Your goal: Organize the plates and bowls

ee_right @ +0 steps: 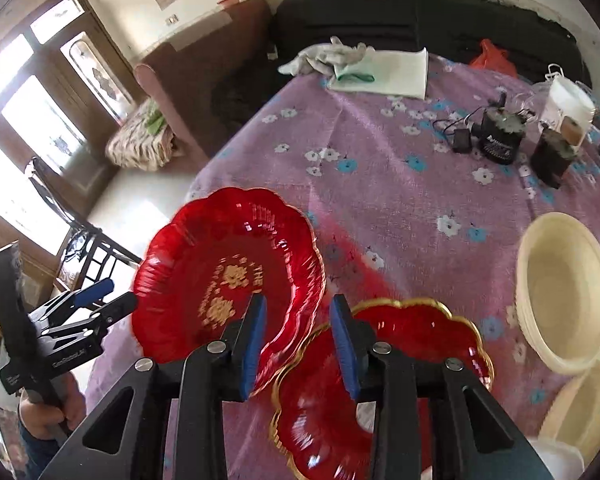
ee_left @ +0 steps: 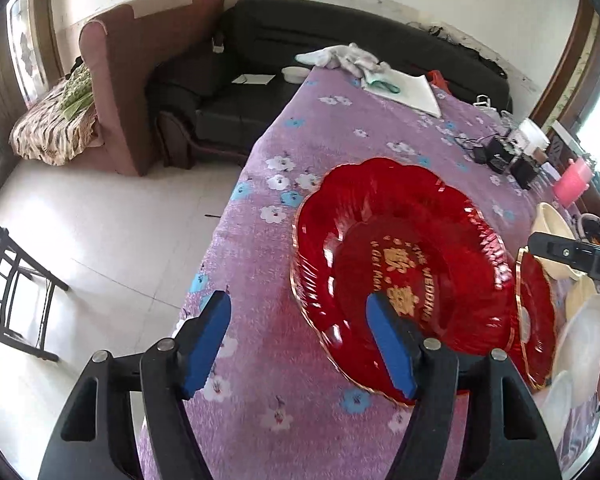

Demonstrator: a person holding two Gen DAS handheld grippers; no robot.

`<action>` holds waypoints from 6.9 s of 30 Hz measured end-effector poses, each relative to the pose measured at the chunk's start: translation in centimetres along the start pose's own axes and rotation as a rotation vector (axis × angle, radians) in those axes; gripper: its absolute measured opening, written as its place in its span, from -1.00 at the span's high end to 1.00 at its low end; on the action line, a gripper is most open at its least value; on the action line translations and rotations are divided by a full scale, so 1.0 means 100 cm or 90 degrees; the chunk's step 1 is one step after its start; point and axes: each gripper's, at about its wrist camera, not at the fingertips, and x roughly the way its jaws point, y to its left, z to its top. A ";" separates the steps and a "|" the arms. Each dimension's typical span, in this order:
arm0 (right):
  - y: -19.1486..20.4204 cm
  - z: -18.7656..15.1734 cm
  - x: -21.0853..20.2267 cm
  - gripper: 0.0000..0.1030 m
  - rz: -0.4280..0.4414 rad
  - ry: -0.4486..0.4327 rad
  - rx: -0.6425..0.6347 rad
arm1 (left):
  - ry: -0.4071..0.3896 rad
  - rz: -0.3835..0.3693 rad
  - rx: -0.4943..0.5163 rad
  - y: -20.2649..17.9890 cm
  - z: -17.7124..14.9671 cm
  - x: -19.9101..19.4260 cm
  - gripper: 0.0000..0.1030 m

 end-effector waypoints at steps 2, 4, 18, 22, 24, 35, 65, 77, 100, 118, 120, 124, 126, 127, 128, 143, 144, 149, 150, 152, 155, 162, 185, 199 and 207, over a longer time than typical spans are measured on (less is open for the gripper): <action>-0.004 0.004 0.013 0.30 -0.005 0.012 0.000 | 0.006 0.002 -0.004 0.002 0.002 0.007 -0.21; -0.008 0.006 0.024 0.34 -0.015 0.024 -0.002 | 0.013 -0.004 -0.007 0.003 0.005 0.013 0.04; 0.005 0.003 0.039 0.82 -0.008 0.032 -0.022 | 0.036 -0.011 0.004 0.000 -0.001 0.028 0.68; 0.016 -0.007 0.027 0.82 0.020 0.029 -0.026 | 0.030 -0.006 0.006 0.008 -0.015 0.008 0.66; 0.022 -0.015 0.023 0.82 0.029 0.034 -0.027 | 0.029 -0.005 0.002 0.013 -0.025 -0.002 0.64; 0.056 -0.099 -0.013 0.81 0.112 0.067 -0.059 | 0.035 -0.013 0.005 0.026 -0.116 -0.056 0.33; -0.076 -0.153 -0.114 0.77 0.150 -0.114 0.137 | -0.046 -0.053 0.088 -0.049 -0.121 -0.104 -0.34; -0.073 -0.135 -0.130 0.72 0.113 -0.112 0.096 | -0.014 -0.102 0.171 -0.126 -0.100 -0.089 -0.37; -0.120 -0.056 -0.043 0.42 -0.046 0.068 0.062 | 0.116 -0.095 0.147 -0.166 -0.027 0.007 -0.37; -0.128 -0.052 -0.027 0.42 -0.048 0.139 0.018 | 0.175 -0.089 0.162 -0.184 -0.023 0.053 0.24; -0.124 -0.050 -0.022 0.42 -0.050 0.149 0.008 | 0.180 -0.086 0.165 -0.185 -0.025 0.056 0.25; -0.121 -0.049 -0.011 0.49 -0.061 0.174 -0.008 | 0.194 -0.091 0.173 -0.188 -0.028 0.060 0.37; -0.120 -0.051 -0.004 0.69 -0.068 0.195 -0.016 | 0.195 -0.091 0.185 -0.193 -0.030 0.061 0.39; -0.118 -0.053 -0.001 0.72 -0.071 0.200 -0.023 | 0.193 -0.090 0.192 -0.196 -0.031 0.061 0.40; -0.116 -0.053 0.001 0.78 -0.067 0.203 -0.031 | 0.190 -0.084 0.197 -0.198 -0.032 0.060 0.40; -0.104 -0.043 -0.029 0.77 -0.038 0.095 0.023 | 0.090 -0.052 0.169 -0.188 0.002 0.029 0.37; -0.105 -0.043 -0.031 0.77 -0.029 0.091 0.031 | 0.088 -0.055 0.167 -0.188 0.003 0.027 0.37; -0.100 -0.046 -0.040 0.77 0.002 0.075 0.055 | 0.084 -0.059 0.163 -0.183 0.005 0.021 0.37; -0.099 -0.046 -0.042 0.77 0.004 0.073 0.055 | 0.082 -0.058 0.163 -0.183 0.005 0.019 0.37; -0.094 -0.046 -0.046 0.77 0.013 0.070 0.053 | 0.078 -0.059 0.162 -0.179 0.003 0.014 0.37; -0.090 -0.048 -0.052 0.76 0.035 0.065 0.056 | 0.075 -0.066 0.155 -0.170 0.001 0.007 0.37; -0.066 -0.063 -0.063 0.76 0.073 0.056 0.049 | 0.057 -0.063 0.147 -0.146 -0.006 -0.019 0.37; 0.056 -0.115 -0.031 0.72 0.153 0.123 -0.070 | 0.088 -0.007 0.084 -0.023 -0.095 -0.064 0.24; 0.084 -0.138 0.003 0.70 0.102 0.120 -0.118 | 0.032 0.014 0.045 -0.008 -0.121 -0.059 0.14; 0.097 -0.154 0.003 0.69 0.046 0.032 -0.144 | -0.023 0.030 0.038 -0.009 -0.131 -0.063 0.01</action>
